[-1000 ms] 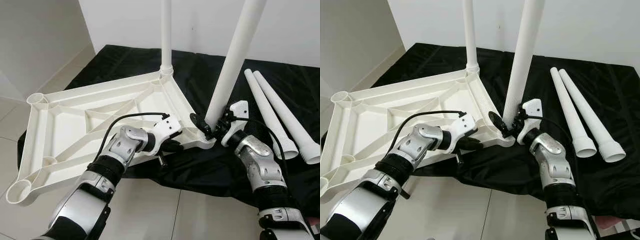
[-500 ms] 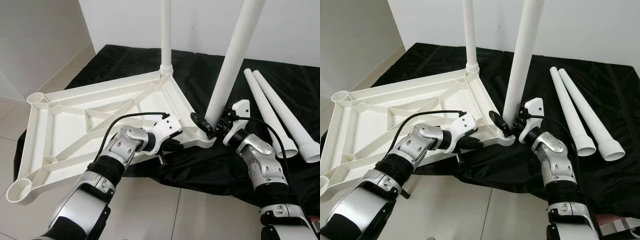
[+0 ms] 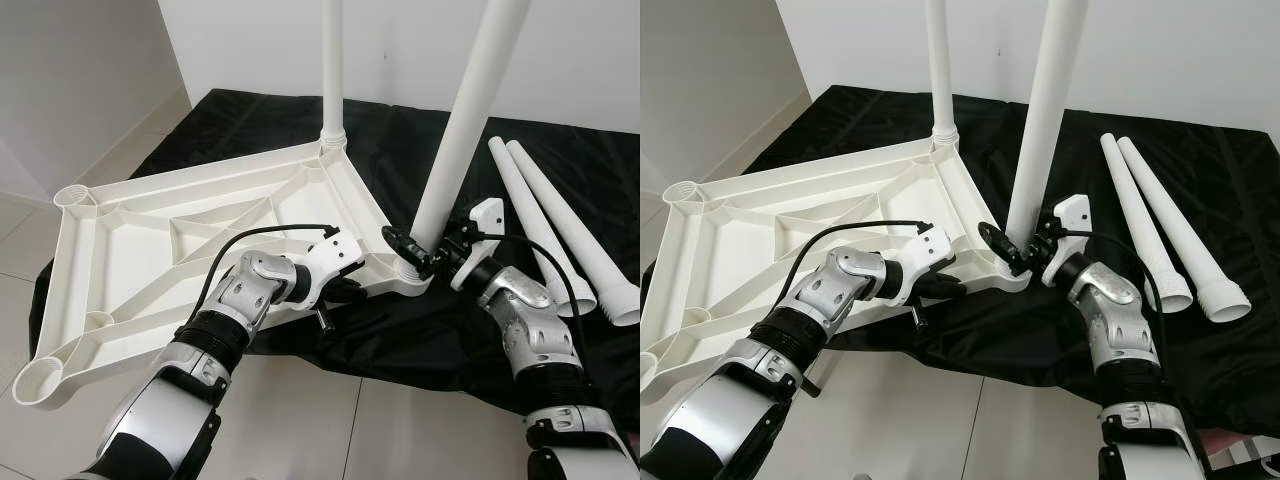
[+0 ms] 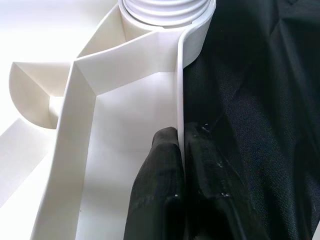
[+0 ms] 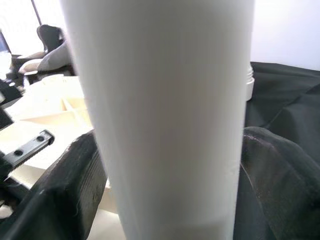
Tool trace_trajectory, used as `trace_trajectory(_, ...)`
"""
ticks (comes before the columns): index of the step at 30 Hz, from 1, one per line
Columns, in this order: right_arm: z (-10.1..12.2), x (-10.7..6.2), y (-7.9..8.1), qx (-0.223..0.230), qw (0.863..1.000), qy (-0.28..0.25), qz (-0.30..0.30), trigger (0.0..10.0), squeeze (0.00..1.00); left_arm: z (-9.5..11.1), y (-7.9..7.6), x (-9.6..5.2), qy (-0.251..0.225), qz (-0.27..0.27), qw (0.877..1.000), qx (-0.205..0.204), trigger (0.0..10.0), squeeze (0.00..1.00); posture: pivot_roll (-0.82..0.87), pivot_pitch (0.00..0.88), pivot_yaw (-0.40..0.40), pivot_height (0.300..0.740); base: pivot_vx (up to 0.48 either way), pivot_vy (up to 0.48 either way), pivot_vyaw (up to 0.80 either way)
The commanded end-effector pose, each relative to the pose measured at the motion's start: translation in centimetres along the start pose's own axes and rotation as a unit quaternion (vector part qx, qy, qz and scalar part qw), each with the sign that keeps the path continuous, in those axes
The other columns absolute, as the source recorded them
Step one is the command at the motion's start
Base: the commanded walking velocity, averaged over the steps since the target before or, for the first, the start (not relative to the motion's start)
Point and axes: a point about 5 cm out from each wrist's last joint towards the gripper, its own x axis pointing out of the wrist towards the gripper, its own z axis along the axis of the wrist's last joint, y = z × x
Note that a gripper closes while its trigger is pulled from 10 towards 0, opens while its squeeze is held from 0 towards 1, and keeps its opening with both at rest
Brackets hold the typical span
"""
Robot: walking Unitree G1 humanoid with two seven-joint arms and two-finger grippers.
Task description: Building children table
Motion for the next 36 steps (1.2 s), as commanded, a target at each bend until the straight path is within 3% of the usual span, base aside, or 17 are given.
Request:
trace_trajectory(1,0.1,0.2,0.2,0.003,1.000,-0.001,0.017,10.0,0.00,-2.0,-0.4,0.0,0.033,0.006,0.999,-0.024,10.0,0.00,-0.14,0.099,0.095,0.740,0.000,0.000,0.00)
trace_trajectory(23,0.9,-0.7,-0.8,0.001,0.997,0.025,0.074,10.0,0.00,-1.9,-0.4,0.1,0.033,0.007,0.999,-0.024,10.0,0.00,-0.14,0.102,0.094,0.740,0.000,0.000,0.00)
trace_trajectory(24,1.1,-0.7,-0.8,0.001,0.997,0.024,0.077,4.7,0.00,-1.8,-0.3,0.1,0.032,0.008,0.999,-0.024,10.0,0.00,-0.14,0.102,0.094,0.740,0.000,0.000,0.00)
trace_trajectory(27,1.2,-0.7,-0.8,0.003,0.997,0.023,0.080,4.7,0.00,-1.8,-0.3,0.1,0.032,0.008,0.999,-0.023,10.0,0.00,-0.14,0.102,0.093,0.740,0.000,0.000,0.00)
trace_trajectory(28,1.2,-0.7,-0.8,0.005,0.996,0.023,0.084,0.0,0.00,-1.8,-0.3,0.1,0.032,0.008,0.999,-0.023,10.0,0.00,-0.14,0.102,0.093,0.740,0.000,0.000,0.00)
trace_trajectory(36,1.2,-0.7,-0.2,0.012,0.995,0.022,0.100,0.0,0.00,-1.8,-0.2,0.0,0.032,0.010,0.999,-0.024,10.0,0.00,-0.14,0.104,0.095,0.740,0.000,0.000,0.00)
